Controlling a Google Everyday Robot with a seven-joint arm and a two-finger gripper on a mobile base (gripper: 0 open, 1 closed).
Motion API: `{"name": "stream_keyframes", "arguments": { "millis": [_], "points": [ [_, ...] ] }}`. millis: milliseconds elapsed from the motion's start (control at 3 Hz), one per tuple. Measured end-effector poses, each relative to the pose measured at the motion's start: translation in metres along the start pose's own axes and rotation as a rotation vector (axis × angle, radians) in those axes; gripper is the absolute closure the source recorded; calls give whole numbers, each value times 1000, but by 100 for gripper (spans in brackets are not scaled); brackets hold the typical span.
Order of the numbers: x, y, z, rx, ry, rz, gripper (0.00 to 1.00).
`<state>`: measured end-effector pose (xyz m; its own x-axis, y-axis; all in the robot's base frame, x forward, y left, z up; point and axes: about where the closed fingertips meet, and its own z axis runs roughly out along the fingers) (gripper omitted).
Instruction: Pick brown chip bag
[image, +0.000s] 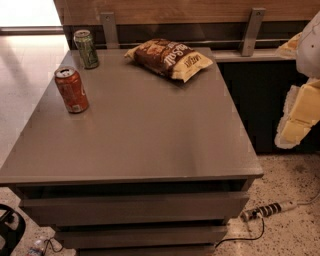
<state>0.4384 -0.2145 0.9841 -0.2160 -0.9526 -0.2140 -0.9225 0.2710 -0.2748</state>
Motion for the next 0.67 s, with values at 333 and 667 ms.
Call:
{"name": "stream_keyframes", "arguments": {
  "millis": [333, 667],
  "points": [
    [0, 0, 0, 0, 0, 0, 0],
    [-7, -12, 4, 23, -8, 12, 0]
  ]
}}
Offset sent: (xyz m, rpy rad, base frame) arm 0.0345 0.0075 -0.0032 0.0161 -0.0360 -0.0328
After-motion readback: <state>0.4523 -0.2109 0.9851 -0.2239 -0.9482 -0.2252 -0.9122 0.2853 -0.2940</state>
